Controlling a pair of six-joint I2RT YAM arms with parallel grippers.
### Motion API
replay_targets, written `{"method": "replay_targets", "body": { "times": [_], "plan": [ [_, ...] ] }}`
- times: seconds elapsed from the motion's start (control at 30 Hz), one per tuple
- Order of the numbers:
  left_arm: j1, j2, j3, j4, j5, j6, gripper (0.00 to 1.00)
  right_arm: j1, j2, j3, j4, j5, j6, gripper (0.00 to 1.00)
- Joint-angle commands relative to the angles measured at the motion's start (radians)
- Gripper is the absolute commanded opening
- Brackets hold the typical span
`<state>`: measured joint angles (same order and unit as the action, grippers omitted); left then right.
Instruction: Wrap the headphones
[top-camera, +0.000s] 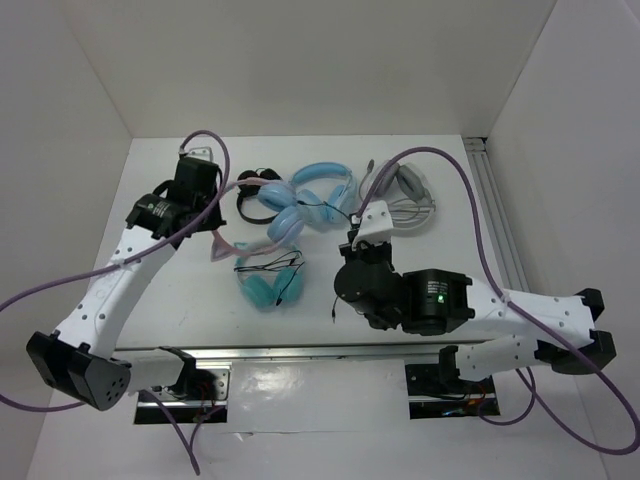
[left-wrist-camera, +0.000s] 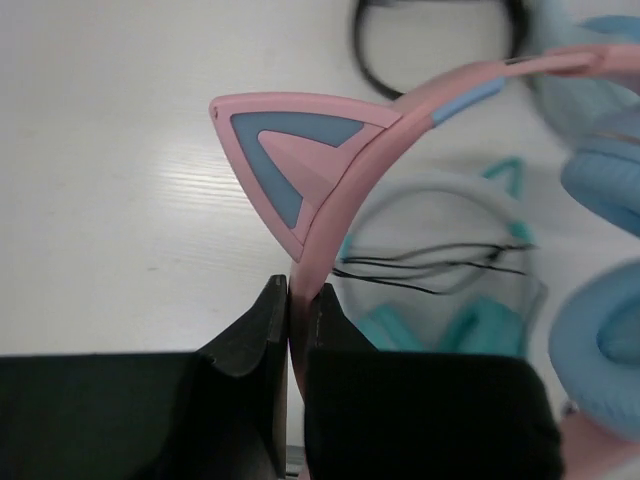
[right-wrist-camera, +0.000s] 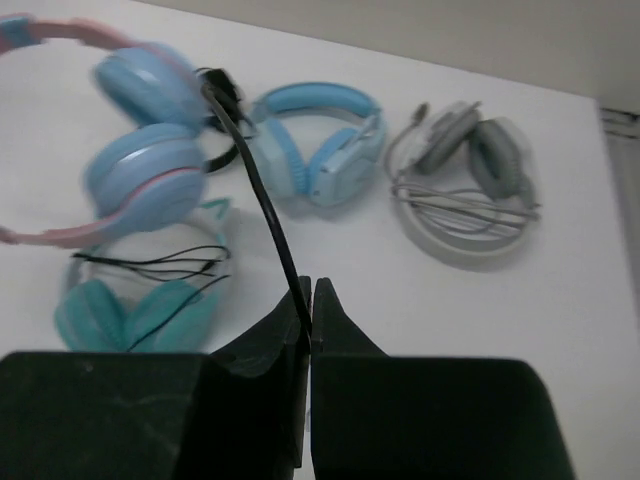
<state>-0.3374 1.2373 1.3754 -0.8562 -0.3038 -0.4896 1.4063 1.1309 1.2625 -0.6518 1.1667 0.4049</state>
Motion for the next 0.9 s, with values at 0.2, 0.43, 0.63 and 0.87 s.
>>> {"method": "replay_targets", "body": {
  "times": [0.2,0.43,0.63,0.87],
  "plan": [
    [-0.152,-0.048,-0.038,0.14,-0.388,0.117,0.0,0.016,0.089,0.206,-0.456,0.286,0.149,0.0],
    [-0.321,-0.07,-0.047,0.123,-0.452,0.183,0.0,0.025,-0.026,0.141,-0.078,0.122,-0.256,0.0],
    [-0.471,-0.088,-0.108,0.215,-0.295,0.292,0.0,0.025,-0.085,0.119,0.054,-0.119,-0.436,0.0],
    [-0.652,-0.108,-0.113,0.238,-0.115,0.393,0.0,0.025,-0.008,0.172,0.04,-0.18,-0.512,0.0]
  ]
}}
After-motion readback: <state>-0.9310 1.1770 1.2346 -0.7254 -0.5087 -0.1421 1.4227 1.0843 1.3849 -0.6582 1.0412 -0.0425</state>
